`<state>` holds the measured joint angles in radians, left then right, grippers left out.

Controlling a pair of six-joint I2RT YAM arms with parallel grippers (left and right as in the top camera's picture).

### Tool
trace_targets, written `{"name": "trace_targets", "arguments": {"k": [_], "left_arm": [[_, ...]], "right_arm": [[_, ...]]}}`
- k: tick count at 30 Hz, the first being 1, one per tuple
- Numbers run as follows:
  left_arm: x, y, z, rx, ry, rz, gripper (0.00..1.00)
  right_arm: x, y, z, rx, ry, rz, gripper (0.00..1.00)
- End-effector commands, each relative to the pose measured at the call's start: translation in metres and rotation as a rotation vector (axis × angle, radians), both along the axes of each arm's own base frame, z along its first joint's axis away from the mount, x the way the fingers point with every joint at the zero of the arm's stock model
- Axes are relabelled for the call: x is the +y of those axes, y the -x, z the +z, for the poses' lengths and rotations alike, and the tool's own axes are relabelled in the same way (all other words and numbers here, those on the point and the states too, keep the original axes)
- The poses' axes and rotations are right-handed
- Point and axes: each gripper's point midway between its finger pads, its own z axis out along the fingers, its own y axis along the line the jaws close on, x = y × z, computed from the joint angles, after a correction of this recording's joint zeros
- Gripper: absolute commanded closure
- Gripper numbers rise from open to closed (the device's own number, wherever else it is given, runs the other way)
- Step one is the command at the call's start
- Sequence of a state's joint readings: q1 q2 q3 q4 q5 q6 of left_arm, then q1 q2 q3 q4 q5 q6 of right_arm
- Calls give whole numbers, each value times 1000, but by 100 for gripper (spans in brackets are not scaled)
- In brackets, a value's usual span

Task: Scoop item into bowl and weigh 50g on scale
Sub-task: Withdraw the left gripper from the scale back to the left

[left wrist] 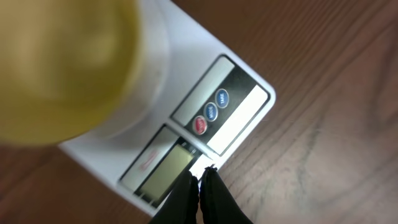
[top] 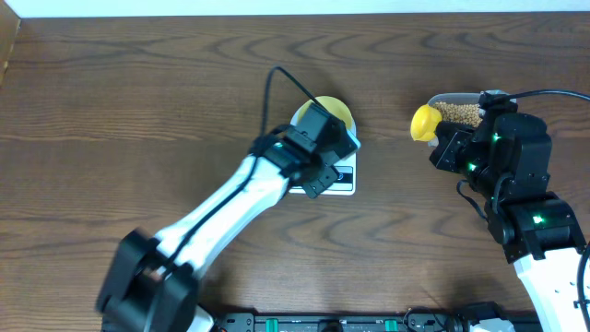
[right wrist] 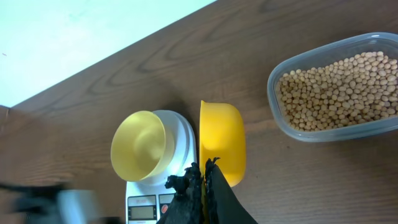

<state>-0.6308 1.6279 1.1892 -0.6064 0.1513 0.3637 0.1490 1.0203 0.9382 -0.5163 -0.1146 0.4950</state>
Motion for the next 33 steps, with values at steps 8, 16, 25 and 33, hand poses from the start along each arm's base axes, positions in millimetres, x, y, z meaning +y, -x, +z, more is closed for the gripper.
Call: {"name": "trace_targets", "arguments": {"k": [8,16,25,33], "left_arm": [[77,-13,123,-274,155,198,54],[116,0,129,-253,127,281,12],[102,15,122,-216,130,108,12],[103,12,121,-220,122,114,12]], "right_arm": [[-5,-3,9,-25,26,-11,99],[-12,-5,10,-31,49,-46,99],[-12,-5,10,-32,49,-46,99],[-12,-5,9,-31,49,-46,99]]}}
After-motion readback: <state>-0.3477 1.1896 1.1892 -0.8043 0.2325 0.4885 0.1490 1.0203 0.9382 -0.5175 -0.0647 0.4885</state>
